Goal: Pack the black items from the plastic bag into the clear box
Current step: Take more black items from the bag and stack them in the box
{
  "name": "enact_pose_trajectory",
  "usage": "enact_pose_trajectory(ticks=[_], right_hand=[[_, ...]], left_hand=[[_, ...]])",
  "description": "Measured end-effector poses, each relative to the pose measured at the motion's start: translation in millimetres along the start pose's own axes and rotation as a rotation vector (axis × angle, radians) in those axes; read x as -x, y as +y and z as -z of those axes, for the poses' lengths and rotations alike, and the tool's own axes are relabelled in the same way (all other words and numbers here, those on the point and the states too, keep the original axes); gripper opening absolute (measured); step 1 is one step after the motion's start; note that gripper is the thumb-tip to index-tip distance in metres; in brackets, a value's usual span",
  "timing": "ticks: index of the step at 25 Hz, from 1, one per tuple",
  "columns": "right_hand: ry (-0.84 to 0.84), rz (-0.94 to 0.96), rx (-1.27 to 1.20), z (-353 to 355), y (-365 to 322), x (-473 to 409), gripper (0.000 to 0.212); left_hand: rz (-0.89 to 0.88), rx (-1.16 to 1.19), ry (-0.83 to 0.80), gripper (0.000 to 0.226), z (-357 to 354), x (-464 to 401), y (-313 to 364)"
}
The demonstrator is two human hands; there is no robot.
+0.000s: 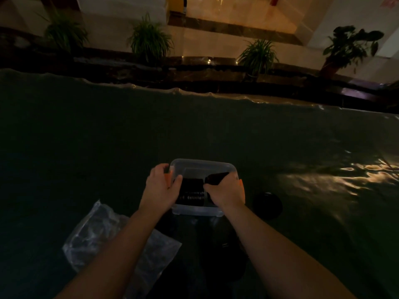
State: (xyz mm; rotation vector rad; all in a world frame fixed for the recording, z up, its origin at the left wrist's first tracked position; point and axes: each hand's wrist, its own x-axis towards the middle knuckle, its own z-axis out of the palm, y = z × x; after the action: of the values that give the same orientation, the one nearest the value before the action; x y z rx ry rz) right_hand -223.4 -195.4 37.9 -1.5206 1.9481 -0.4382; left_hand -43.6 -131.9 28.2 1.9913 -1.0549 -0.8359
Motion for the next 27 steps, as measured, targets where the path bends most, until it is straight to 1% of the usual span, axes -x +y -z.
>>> enact_pose_trajectory(ticks=[2,4,5,7,8,9,11,13,17,21,23,27], right_hand=[[0.015,-0.018,0.01,-11,0,-1,0.082],[-0.057,-0.113,-0.029,-22,-1,-4,0.086],[-0.108,-0.166,-0.07,-25,-3,-6,0.083],[-0.225,-0.249,-0.135,-26,-8,-14,0.068],[-0.292,-0.281,-0.125,-25,-11,-18,0.06],[-0.356,-0.312,-0.09,-24,-16,-21,0.056],[-0.433,-0.355,-0.028,-24,-20,-27,0.063],[-0.474,-0.365,-0.051,-25,-22,-30,0.071],[-0.547,-0.357,-0.116,-22,-16,-30,0.073],[-0.565,-0.29,-0.037,-20,-12,-31,0.073],[-0.549,-0.275,-0.004,-16,-12,-32,0.073],[-0.487,-0.255,0.005,-8,-7,-37,0.066]], left_hand=[[0.006,-0.02,0.011,0.056,-4,2,-5],[0.031,-0.02,0.019,0.059,-6,2,-6],[0.044,-0.014,0.024,0.059,-7,1,-6],[0.064,-0.002,0.026,0.055,-6,-1,-6],[0.068,-0.004,0.018,0.051,-5,-3,-5],[0.064,-0.01,0.007,0.047,-4,-4,-6],[0.038,-0.043,-0.014,0.039,-5,-5,-7],[0.003,-0.096,-0.037,0.037,-6,-4,-8],[-0.059,-0.176,-0.029,0.041,-10,-1,-9],[-0.085,-0.212,-0.027,0.052,-12,2,-11],[-0.098,-0.209,-0.027,0.055,-11,4,-13],[-0.091,-0.218,-0.003,0.055,-5,11,-12]])
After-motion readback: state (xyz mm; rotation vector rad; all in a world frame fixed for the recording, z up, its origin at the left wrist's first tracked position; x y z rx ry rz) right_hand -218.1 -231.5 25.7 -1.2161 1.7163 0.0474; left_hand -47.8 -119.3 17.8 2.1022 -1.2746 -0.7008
